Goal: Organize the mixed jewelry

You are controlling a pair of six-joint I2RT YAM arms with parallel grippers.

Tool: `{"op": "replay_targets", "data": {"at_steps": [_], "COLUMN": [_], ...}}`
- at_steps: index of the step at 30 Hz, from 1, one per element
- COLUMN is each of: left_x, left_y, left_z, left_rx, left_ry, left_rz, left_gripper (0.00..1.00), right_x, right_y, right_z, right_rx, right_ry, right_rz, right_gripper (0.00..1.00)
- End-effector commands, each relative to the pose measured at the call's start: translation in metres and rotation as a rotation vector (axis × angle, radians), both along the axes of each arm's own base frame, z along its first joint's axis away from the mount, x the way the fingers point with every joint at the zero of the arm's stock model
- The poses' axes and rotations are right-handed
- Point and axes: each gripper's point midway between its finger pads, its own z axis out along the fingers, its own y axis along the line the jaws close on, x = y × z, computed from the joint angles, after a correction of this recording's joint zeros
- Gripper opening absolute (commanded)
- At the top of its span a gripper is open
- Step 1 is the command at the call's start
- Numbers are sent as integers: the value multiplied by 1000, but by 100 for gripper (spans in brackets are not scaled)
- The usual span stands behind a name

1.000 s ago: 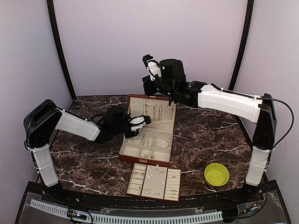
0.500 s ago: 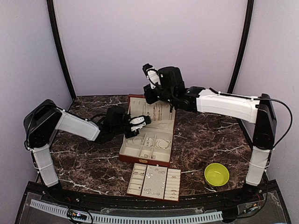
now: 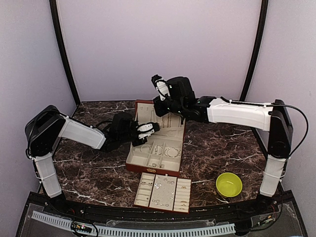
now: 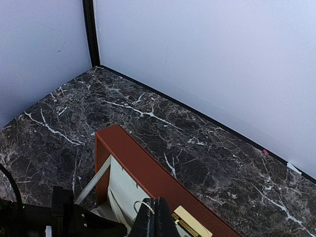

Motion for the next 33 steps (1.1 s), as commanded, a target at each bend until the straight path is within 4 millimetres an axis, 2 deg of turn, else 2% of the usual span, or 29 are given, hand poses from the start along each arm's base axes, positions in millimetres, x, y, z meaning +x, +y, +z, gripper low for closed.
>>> {"op": "replay_targets", "data": {"at_steps": [1, 8, 16, 27, 33], "left_x": [-13, -14, -17, -18, -19], "left_y": [4, 5, 5, 5, 5], "left_z": [-5, -5, -7, -5, -6], "left_rx": [34, 34, 31, 25, 26], "left_ry": [23, 24, 25, 20, 19], "left_rz": [-11, -8, -10, -10, -9], "left_gripper": [0, 0, 0, 0, 0], "right_x": [-2, 0, 7, -4, -3], "right_y": [-3, -6, -13, -9, -9], "right_z": [16, 13, 24, 2, -4], "right_rx": [48, 52, 62, 58, 61], "right_ry": [-12, -1, -23, 39, 55], "right_rz": [8, -6, -34, 29, 28], "right_gripper": [0, 0, 0, 0, 0]}}
